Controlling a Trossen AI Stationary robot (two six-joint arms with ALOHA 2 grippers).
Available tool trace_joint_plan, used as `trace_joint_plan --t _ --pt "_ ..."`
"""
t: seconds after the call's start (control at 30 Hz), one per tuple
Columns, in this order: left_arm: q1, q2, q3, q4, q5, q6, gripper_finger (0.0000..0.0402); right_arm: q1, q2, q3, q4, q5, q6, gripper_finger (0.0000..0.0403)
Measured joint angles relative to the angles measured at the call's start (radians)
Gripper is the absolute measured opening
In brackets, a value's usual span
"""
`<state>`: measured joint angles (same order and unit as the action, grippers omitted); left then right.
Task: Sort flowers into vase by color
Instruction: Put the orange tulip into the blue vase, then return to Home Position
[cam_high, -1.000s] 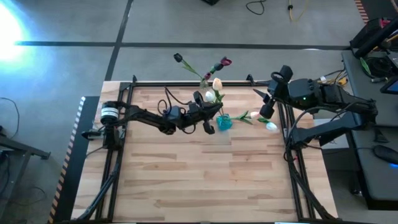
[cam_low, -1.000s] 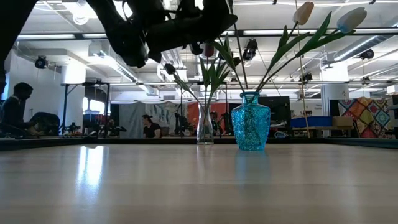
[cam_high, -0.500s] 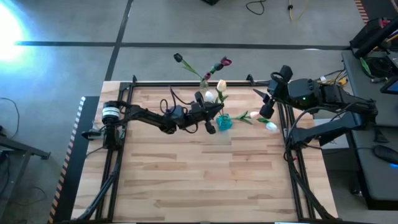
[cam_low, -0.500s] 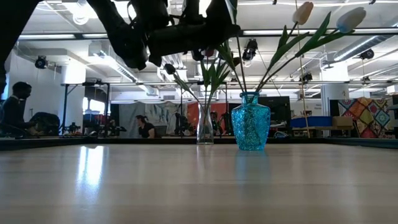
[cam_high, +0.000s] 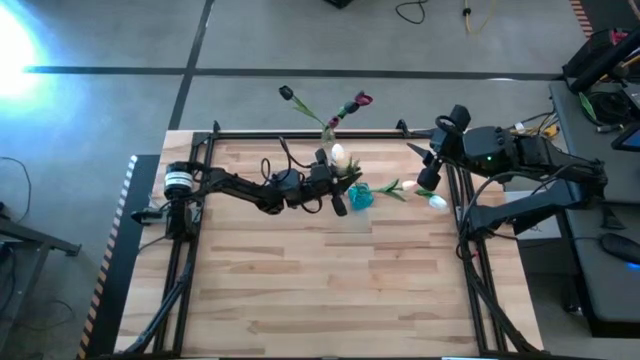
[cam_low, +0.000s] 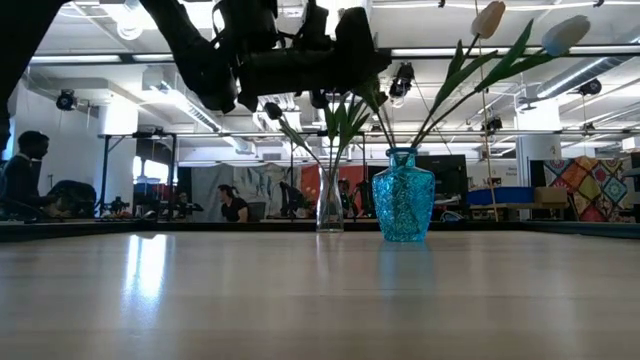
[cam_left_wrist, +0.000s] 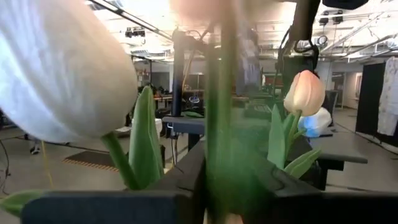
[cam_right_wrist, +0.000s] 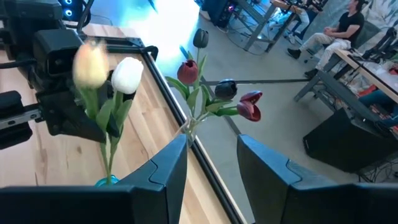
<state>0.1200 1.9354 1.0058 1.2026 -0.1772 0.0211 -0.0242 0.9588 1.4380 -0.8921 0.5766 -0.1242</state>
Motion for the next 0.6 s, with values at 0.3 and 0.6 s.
trace_joint_plan --t 0.3,0.6 --pt "0.0 -0.006 0.0 -0.054 0.003 -0.005 0.009 0.0 0.0 0.0 0.0 0.0 0.0 0.0132" --pt "-0.002 -0.117 0.0 -0.346 0.064 0.015 0.0108 0.0 0.0 0.0 0.0 0.0 -0.014 0.0132"
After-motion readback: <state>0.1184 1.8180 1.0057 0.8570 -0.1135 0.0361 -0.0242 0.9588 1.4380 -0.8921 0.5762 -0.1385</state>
